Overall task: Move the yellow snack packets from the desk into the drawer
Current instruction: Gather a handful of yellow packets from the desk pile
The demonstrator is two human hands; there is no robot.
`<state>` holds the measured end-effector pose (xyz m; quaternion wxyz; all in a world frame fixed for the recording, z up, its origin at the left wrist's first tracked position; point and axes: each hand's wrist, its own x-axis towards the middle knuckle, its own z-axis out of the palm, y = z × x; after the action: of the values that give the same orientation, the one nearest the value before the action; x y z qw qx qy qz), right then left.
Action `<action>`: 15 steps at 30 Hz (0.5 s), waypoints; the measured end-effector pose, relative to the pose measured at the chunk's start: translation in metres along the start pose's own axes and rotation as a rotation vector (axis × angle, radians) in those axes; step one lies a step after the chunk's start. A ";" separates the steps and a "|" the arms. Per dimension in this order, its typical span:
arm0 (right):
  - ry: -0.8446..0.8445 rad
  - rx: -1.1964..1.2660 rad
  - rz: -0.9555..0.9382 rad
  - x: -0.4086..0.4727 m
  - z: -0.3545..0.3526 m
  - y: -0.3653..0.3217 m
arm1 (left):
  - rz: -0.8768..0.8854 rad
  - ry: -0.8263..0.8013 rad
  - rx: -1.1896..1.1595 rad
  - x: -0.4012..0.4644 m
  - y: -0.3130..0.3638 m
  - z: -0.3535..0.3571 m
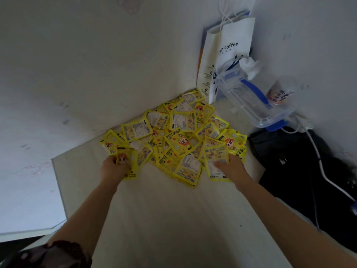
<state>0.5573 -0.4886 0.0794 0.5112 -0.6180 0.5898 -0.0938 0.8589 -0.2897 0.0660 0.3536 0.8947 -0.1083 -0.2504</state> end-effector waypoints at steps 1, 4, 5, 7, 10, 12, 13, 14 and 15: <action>0.020 0.036 0.003 0.005 0.001 -0.004 | -0.027 0.012 -0.025 0.009 0.003 -0.002; 0.093 0.103 0.031 0.024 0.006 -0.014 | -0.076 0.049 -0.032 0.033 0.008 -0.005; 0.122 0.116 0.055 0.030 0.008 -0.016 | -0.089 0.060 -0.040 0.040 0.009 -0.005; 0.156 0.147 0.117 0.042 0.013 -0.017 | -0.119 0.065 -0.082 0.053 0.009 -0.004; 0.179 0.147 0.177 0.056 0.021 -0.016 | -0.173 0.080 -0.133 0.074 0.009 -0.005; 0.199 0.139 0.194 0.062 0.025 -0.016 | -0.199 0.093 -0.158 0.084 0.010 -0.006; 0.207 0.114 0.211 0.069 0.029 -0.017 | -0.217 0.107 -0.150 0.093 0.008 -0.005; 0.223 0.081 0.225 0.074 0.032 -0.016 | -0.229 0.122 -0.133 0.100 0.006 -0.003; 0.246 0.044 0.223 0.074 0.033 -0.016 | -0.238 0.136 -0.108 0.102 0.005 -0.002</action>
<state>0.6120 -0.5357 0.0399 0.4558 -0.5211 0.7108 -0.1242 0.9463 -0.3302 0.0328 0.3757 0.8958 0.0362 -0.2346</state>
